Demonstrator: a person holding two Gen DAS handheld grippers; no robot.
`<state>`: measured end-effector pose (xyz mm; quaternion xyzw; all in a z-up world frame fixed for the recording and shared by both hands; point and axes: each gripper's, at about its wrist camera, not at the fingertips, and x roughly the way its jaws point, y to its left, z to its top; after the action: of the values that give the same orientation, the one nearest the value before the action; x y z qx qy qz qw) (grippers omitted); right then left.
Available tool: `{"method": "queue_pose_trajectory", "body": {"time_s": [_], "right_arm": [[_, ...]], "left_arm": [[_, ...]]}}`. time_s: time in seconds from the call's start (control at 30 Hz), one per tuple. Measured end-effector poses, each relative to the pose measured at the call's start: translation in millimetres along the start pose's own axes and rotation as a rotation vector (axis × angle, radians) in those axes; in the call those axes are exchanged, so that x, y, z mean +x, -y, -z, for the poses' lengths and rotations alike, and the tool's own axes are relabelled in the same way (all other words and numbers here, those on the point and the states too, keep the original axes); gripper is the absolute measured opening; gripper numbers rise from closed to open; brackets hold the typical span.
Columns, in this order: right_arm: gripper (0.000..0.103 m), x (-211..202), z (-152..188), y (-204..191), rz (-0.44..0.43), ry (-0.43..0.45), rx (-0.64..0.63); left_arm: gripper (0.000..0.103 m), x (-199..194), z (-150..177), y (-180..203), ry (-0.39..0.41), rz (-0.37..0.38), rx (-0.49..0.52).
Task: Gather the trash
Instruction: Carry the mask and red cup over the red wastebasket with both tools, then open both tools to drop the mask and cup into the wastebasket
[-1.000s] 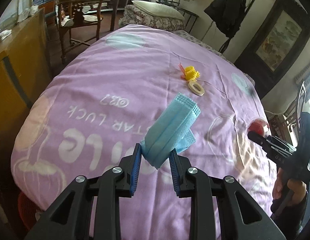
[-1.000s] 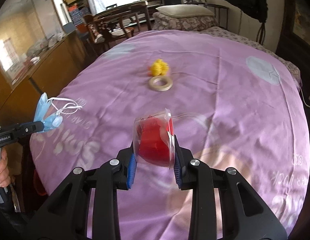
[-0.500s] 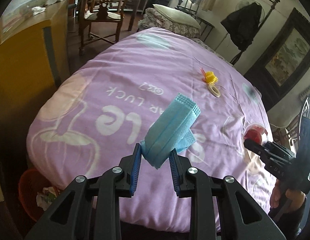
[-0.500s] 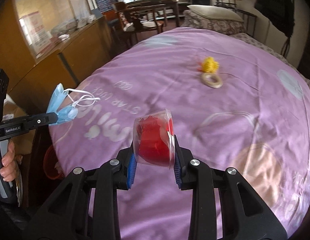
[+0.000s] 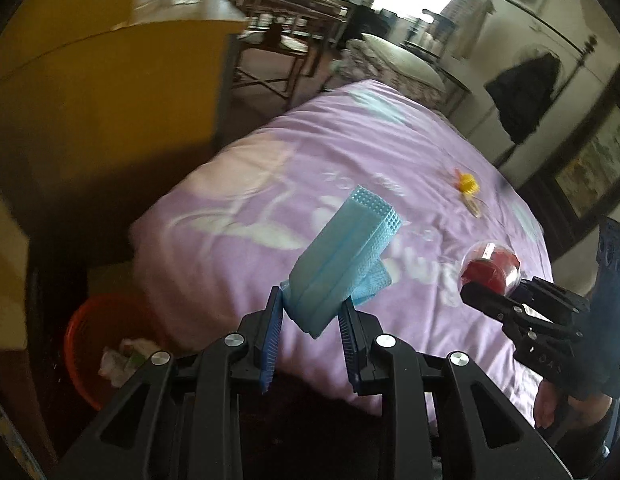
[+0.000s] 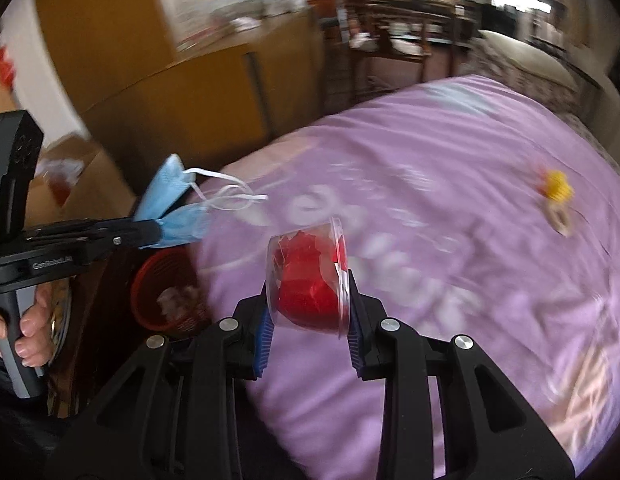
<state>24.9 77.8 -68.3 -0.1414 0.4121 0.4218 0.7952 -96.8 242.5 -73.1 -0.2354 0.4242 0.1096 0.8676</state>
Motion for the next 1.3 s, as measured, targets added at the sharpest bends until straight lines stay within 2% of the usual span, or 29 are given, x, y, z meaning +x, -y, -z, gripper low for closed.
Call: {"method": "queue_pose_trajectory", "body": {"time_s": [0.37, 0.47, 0.67, 1.0, 1.2, 1.27, 1.3], "right_arm": [[0.032, 52, -21, -132, -0.163, -0.066, -0.236], [0.032, 73, -22, -164, -0.206, -0.096, -0.275], [0.032, 128, -12, -215, -0.26, -0.216, -0.365], [0.032, 202, -17, -240, -0.32, -0.346, -0.344], [0.033, 229, -19, -253, -0.352, -0.387, -0.346], [0.034, 231, -19, -255, -0.354, -0.387, -0.35], [0.037, 231, -19, -256, -0.351, -0.384, -0.349]], "left_arm": [[0.028, -36, 42, -117, 0.008, -0.149, -0.18], [0.028, -34, 54, -146, -0.016, -0.188, -0.224], [0.028, -11, 71, -201, -0.096, -0.236, -0.344], [0.029, 21, 84, -255, -0.204, -0.305, -0.427], [0.029, 27, 92, -267, -0.226, -0.341, -0.445], [0.035, 30, 93, -267, -0.233, -0.345, -0.448], [0.037, 30, 93, -268, -0.238, -0.345, -0.454]]}}
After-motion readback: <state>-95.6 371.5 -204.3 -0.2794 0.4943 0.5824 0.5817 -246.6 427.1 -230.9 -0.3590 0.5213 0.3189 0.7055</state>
